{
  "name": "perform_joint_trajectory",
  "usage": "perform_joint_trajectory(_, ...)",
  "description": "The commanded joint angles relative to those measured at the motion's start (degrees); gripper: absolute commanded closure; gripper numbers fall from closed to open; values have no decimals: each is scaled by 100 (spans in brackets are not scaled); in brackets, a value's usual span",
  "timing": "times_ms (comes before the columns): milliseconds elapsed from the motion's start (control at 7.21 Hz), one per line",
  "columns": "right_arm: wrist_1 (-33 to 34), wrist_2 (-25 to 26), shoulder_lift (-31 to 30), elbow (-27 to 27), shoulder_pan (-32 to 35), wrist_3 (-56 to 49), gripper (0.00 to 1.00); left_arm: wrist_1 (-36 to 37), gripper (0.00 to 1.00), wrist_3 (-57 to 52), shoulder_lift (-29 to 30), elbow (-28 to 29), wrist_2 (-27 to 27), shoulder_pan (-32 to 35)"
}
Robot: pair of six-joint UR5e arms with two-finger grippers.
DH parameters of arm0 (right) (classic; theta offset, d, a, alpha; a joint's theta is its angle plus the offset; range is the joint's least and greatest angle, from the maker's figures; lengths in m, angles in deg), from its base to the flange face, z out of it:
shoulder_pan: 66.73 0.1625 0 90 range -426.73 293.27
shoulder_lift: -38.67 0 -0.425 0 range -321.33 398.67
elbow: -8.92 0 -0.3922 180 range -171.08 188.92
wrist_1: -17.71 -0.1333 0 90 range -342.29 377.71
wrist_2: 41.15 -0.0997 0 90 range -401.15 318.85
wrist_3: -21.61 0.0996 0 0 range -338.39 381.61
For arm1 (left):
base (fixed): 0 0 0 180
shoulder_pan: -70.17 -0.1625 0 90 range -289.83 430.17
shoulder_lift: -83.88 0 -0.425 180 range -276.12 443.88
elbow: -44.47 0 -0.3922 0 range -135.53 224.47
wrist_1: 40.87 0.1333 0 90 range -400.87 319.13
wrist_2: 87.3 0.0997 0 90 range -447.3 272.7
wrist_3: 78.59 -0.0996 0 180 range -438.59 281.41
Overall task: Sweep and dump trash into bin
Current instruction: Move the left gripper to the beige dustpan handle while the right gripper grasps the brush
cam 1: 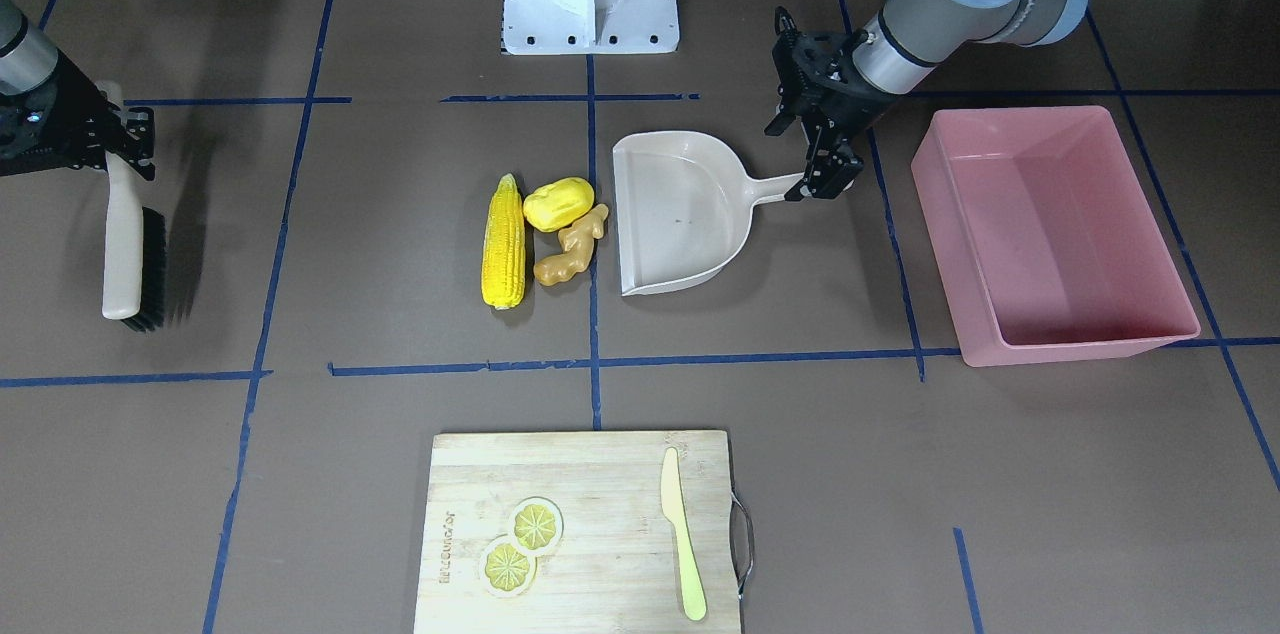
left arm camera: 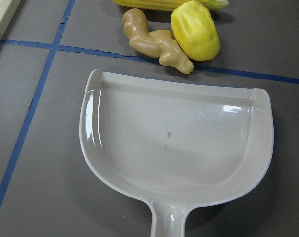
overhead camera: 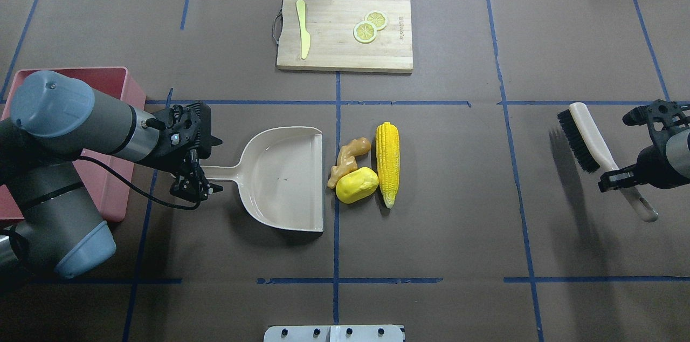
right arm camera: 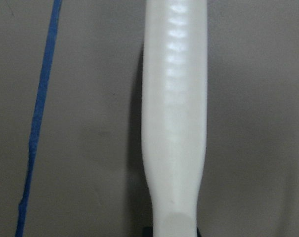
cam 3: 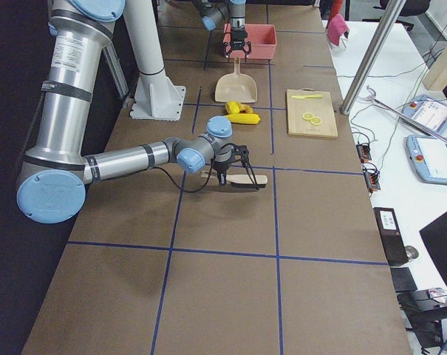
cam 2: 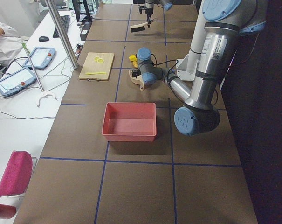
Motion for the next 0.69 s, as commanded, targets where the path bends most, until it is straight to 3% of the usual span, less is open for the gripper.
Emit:
perform_joint_trajectory(0,0,1,-1,-2,-9,-7,100,-566,2,-2,-23,357,60,-66)
perform_joint_trajectory(555,-9,1,-10,-2,-9,-7,100,-831,1,-2,20,901,52,-250)
